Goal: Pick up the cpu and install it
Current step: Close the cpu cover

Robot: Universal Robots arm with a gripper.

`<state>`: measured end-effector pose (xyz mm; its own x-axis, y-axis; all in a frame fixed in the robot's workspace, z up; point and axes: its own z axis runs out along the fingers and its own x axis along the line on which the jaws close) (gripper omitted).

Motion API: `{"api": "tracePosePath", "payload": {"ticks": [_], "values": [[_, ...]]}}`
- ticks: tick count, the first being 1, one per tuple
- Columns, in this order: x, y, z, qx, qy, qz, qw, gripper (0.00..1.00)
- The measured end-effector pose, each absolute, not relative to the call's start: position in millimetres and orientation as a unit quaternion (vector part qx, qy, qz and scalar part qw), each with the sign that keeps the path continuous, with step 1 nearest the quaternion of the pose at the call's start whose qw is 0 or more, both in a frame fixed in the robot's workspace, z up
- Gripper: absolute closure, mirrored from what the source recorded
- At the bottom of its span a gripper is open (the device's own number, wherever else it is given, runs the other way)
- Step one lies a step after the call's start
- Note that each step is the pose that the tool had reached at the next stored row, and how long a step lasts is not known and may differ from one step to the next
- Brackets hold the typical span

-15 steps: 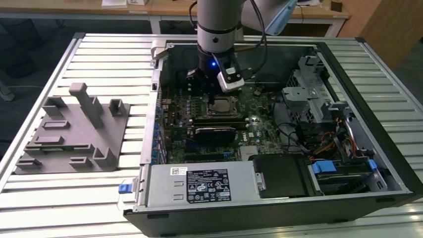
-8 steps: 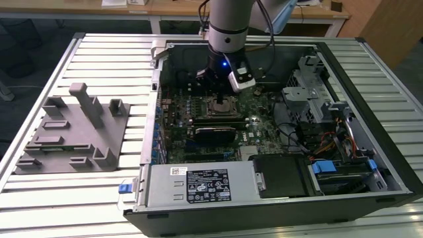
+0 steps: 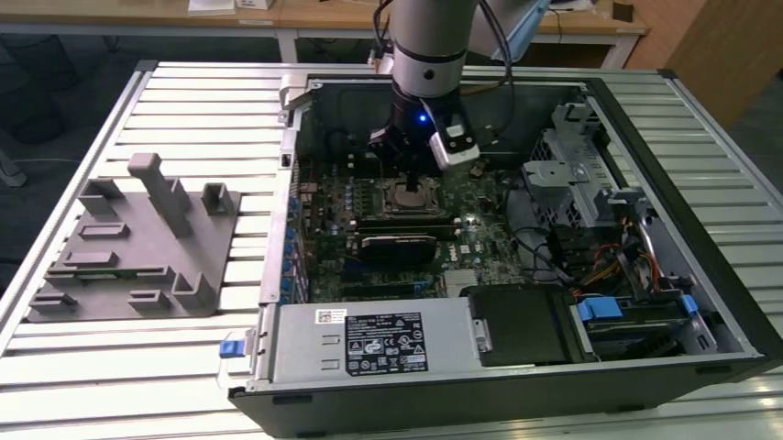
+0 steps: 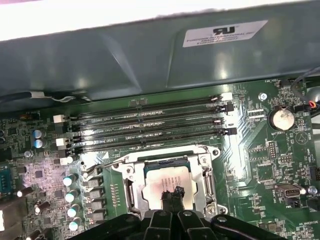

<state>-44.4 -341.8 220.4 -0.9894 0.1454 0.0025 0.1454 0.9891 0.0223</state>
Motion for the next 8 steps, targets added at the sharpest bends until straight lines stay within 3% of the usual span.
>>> {"api": "tracePosePath", "payload": {"ticks": [8], "values": [[-44.4, -341.9, 231.6, -0.073, -0.997, -0.011, 0.000, 0.89]]}}
